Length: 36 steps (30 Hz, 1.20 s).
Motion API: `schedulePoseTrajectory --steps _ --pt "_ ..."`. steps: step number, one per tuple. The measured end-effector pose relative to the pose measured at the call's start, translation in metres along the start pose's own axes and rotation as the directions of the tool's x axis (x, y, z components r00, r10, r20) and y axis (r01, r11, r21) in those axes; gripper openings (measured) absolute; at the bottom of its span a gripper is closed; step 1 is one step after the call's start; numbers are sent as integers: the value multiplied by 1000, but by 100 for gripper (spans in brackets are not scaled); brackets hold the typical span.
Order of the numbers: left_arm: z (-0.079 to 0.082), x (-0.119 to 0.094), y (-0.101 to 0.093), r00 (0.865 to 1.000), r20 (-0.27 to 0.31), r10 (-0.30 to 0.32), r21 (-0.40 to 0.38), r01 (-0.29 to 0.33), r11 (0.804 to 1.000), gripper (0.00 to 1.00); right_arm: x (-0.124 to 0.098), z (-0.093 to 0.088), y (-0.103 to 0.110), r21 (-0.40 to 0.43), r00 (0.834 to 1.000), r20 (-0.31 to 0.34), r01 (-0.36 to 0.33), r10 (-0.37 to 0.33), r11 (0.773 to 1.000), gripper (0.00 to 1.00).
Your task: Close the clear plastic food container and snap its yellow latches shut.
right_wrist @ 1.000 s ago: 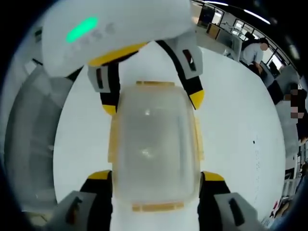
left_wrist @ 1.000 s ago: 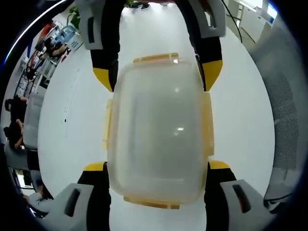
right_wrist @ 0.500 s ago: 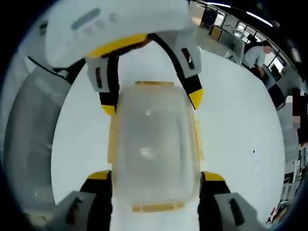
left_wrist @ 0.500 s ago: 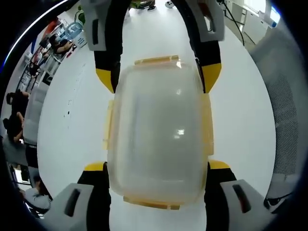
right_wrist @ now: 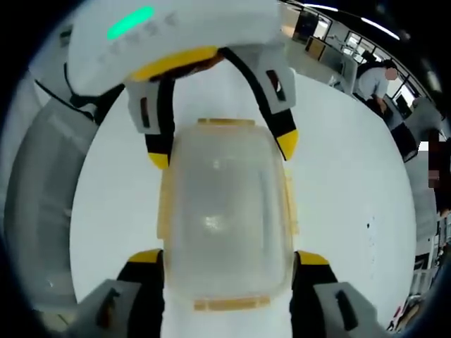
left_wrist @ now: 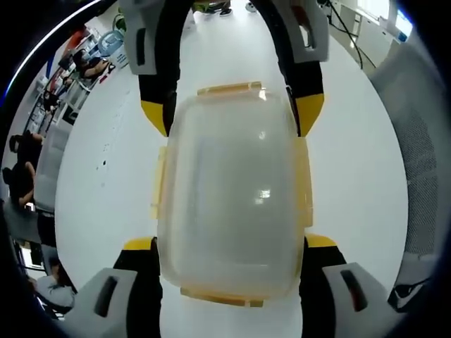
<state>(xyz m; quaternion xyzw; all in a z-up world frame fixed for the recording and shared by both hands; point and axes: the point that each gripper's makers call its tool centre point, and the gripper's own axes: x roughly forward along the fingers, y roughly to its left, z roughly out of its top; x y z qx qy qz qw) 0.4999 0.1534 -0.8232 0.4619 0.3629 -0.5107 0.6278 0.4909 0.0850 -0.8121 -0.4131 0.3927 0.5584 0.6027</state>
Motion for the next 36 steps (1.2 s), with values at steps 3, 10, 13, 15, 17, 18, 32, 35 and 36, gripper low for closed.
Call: schedulePoseTrajectory --steps 3,10,13,15,17,18,32,35,36 --pt "-1 1 4 1000 3 0 -3 0 1000 79 0 1 -4 0 1000 1 3 -3 1000 73" --pt "-1 2 11 1000 6 2 -12 -2 1000 79 2 1 -12 -8 1000 -2 6 -6 1000 73" --pt "-2 3 13 1000 8 3 -17 -3 1000 79 2 2 -14 -12 1000 -3 7 -7 1000 73" --pt "-2 2 15 1000 9 3 -18 -3 1000 79 3 2 -16 -12 1000 -3 8 -8 1000 73" --pt "-2 3 16 1000 8 3 -19 -3 1000 79 3 2 -18 -13 1000 0 10 -10 1000 73" --pt "-2 3 18 1000 8 4 -20 -4 1000 79 3 3 -20 -12 1000 2 10 -10 1000 73" --pt "-3 3 19 1000 19 8 -32 -7 999 79 4 3 -21 -21 1000 0 14 -14 1000 74" --pt "-2 3 19 1000 22 9 -32 -9 999 79 4 3 -22 -20 1000 4 19 -19 1000 74" --pt "-2 3 19 1000 24 10 -32 -9 999 79 4 4 -22 -19 1000 5 21 -21 1000 74"
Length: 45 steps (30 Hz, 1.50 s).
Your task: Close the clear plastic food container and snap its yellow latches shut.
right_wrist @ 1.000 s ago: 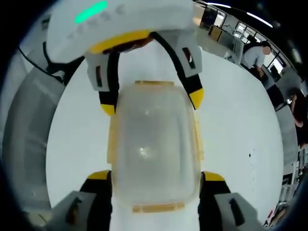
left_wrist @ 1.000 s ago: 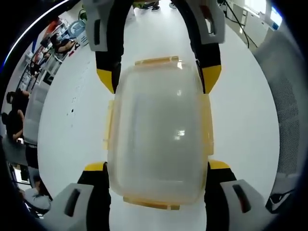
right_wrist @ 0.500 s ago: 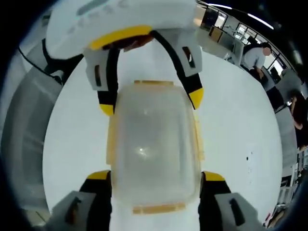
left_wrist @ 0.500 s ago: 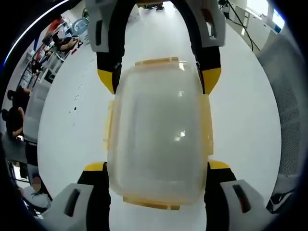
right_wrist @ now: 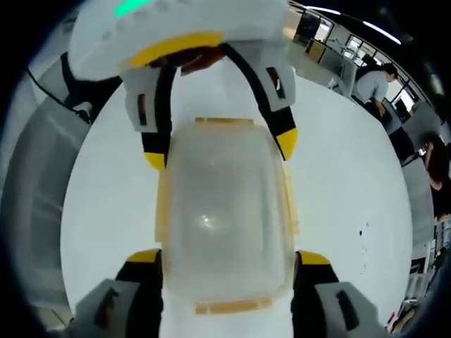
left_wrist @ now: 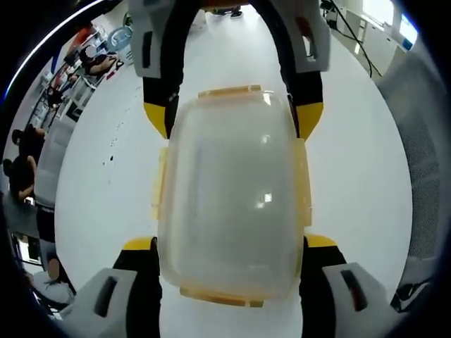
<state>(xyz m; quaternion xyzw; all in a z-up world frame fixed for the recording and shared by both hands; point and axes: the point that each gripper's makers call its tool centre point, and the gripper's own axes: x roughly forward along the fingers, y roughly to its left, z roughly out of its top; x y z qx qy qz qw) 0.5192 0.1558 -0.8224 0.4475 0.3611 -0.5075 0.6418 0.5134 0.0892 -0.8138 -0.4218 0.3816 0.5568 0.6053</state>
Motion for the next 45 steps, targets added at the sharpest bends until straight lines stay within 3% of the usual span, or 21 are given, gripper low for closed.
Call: schedulePoseTrajectory --steps 8,13,29,45 --pt "-1 -2 0 1000 12 15 6 -15 1000 79 -1 2 0 14 1000 10 14 -14 1000 76" --pt "-4 -7 2 999 17 33 13 -33 999 82 -4 0 -2 18 999 10 30 -30 999 81" --pt "-4 -19 0 993 72 98 -89 -91 992 97 -17 -3 4 77 995 43 91 -94 993 99" --pt "-13 -31 -19 989 87 123 -173 -106 979 99 -34 -13 16 188 985 81 133 -150 973 98"
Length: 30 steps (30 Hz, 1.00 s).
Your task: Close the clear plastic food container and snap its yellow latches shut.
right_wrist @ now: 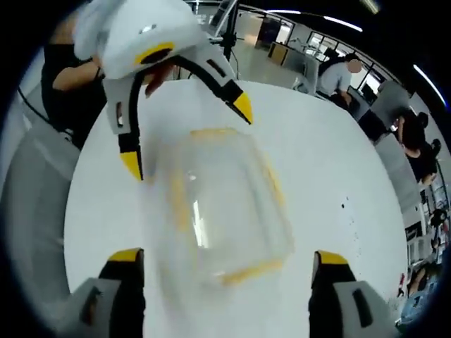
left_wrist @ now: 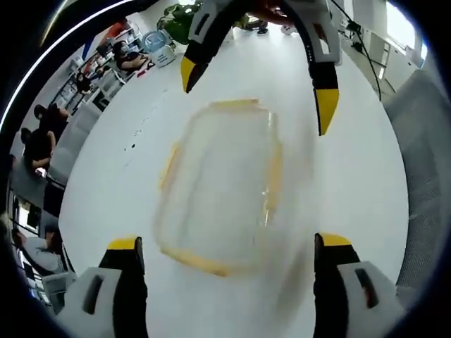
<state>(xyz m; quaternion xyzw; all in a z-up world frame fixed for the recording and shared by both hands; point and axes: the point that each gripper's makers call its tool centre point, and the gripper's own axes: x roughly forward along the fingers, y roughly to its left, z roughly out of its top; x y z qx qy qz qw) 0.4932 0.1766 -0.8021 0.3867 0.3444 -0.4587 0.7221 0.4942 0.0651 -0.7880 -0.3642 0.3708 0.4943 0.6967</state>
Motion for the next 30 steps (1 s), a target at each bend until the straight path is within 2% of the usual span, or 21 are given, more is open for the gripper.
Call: schedulePoseTrajectory --steps 6,17,19,20,22,24,30 --pt "-2 -7 -3 1000 16 2 -53 -1 999 99 -4 -7 9 38 1000 10 1 -1 999 98" --pt "1 -17 -9 998 50 24 -96 -19 995 99 -11 -6 21 104 999 52 10 -15 995 97" --pt "1 -18 -14 999 47 22 -46 -19 999 99 -12 -6 24 115 998 63 14 -22 993 98" --pt "1 -18 -15 999 48 20 -59 -17 998 99 -12 -7 24 117 998 65 16 -24 993 97" --pt "5 -20 -14 996 81 36 -136 -24 990 99 -12 -9 26 130 997 71 15 -24 991 97" --pt "5 -22 -12 995 94 46 -170 -29 985 98 -15 -8 29 146 995 89 21 -34 989 97" --pt "2 -27 -14 994 93 58 -157 -43 987 98 -17 -10 32 181 989 127 47 -71 982 97"
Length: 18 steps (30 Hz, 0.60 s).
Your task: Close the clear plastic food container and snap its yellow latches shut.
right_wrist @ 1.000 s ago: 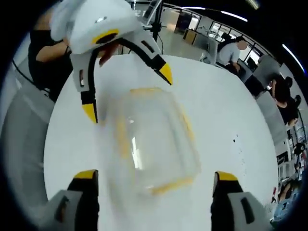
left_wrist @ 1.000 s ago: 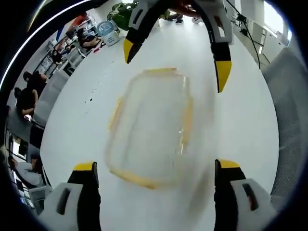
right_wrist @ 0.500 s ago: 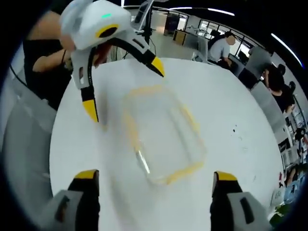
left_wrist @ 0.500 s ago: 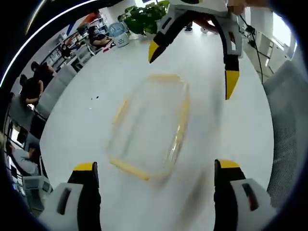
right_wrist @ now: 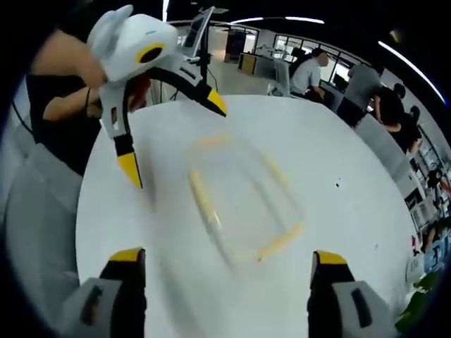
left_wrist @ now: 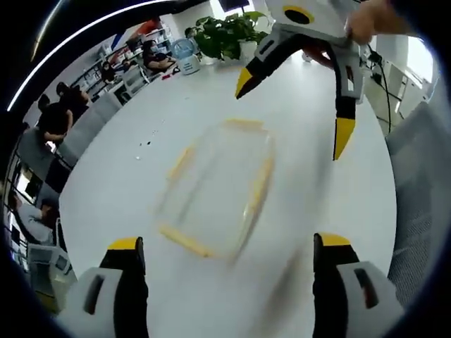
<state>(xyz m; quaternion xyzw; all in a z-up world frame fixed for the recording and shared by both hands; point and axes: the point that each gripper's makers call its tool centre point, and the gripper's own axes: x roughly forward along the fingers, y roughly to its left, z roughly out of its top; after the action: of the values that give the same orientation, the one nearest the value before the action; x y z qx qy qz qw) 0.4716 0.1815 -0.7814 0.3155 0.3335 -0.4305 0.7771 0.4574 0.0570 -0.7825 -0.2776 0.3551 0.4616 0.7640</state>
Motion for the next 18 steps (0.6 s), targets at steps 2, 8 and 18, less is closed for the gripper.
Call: schedulePoseTrajectory --steps 2,8,18 --pt "0 -1 1 1000 7 8 -11 -8 1000 98 -2 1 2 13 1000 21 10 -10 1000 97" --pt "-2 -8 -3 999 35 35 -49 -33 998 96 -6 1 9 55 997 71 28 -32 998 96" --pt "-9 -19 -10 994 85 66 -113 -56 992 95 -10 0 23 97 990 130 33 -46 995 97"
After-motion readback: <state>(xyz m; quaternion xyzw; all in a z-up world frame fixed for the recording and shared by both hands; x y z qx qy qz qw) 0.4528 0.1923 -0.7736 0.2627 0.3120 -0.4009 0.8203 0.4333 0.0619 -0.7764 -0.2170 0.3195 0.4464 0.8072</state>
